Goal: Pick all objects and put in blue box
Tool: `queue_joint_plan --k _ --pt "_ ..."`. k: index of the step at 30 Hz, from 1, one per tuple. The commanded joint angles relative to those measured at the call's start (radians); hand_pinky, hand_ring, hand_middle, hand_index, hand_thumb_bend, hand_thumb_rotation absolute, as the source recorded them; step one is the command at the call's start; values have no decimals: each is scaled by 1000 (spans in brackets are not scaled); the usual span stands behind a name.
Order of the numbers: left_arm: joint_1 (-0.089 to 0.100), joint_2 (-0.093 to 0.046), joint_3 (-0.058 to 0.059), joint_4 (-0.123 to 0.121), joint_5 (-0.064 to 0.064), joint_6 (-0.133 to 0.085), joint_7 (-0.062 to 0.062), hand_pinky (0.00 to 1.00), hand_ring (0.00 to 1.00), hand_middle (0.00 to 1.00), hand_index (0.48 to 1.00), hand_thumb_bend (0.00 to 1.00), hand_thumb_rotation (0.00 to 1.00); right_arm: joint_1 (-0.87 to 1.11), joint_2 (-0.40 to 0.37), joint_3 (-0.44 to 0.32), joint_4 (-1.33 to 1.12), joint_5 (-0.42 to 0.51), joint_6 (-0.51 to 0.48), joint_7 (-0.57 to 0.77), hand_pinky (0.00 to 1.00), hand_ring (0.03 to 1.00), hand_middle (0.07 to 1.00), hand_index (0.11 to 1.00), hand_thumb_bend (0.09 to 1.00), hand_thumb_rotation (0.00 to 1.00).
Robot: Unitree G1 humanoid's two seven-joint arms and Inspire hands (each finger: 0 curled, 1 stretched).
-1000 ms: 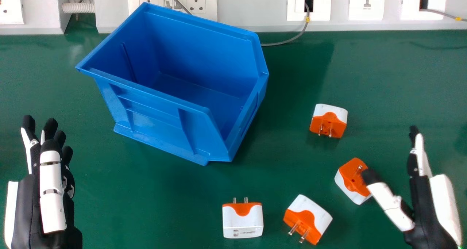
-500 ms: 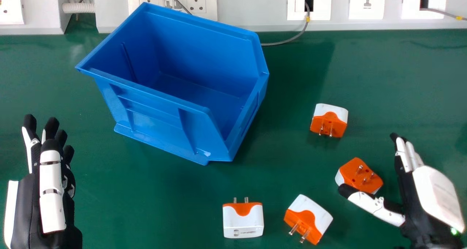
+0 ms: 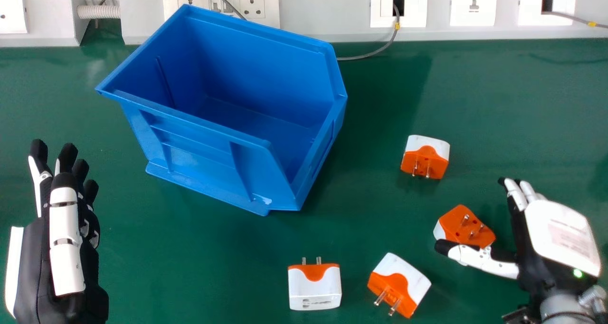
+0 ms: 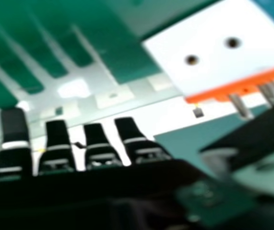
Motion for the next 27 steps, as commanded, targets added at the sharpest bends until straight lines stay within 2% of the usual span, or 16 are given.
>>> queue_joint_plan --k 1,4,6,8,10,13,14,16,21,26,27 --pt "4 2 5 -21 12 -14 12 1000 1000 1000 999 227 1000 -21 -11 27 49 -11 58 28 788 901 932 906 867 840" --pt "5 4 5 -25 23 -12 18 1000 1000 1000 1000 232 1000 -53 -11 60 97 -24 94 21 791 903 934 906 850 816" --pt "7 9 4 -27 21 -13 15 1000 1000 1000 1000 237 1000 -76 -11 82 130 -25 111 20 789 902 933 904 840 804" --pt "9 10 4 -30 11 -12 11 1000 1000 1000 1000 237 1000 -91 -11 102 147 -25 130 28 789 902 933 904 840 804" --pt "12 11 4 -35 7 -12 9 1000 1000 1000 1000 239 1000 -99 -11 120 151 -28 152 37 793 905 937 907 827 798" --pt "15 12 8 -34 5 -15 8 1000 1000 1000 1000 240 1000 -102 -13 148 146 -34 184 45 797 908 938 908 815 787" --pt "17 11 8 -39 8 -10 12 1000 1000 1000 1000 240 1000 -99 -16 157 136 -35 193 53 797 908 938 908 815 787" --pt "19 11 7 -46 13 -5 17 1000 1000 1000 1000 242 1000 -93 -22 170 117 -33 209 64 813 916 945 915 791 752" --pt "18 15 3 -46 15 -2 16 1000 1000 1000 1000 241 1000 -63 -37 191 41 -42 251 87 832 923 950 920 763 670" --pt "15 13 0 -42 2 -6 10 1000 1000 1000 1000 233 1000 -13 -50 194 -74 -63 300 136 833 920 947 919 750 627" --pt "18 14 -1 -44 3 -5 10 1000 1000 1000 1000 231 1000 0 -55 194 -102 -65 307 150 832 920 947 920 749 626"
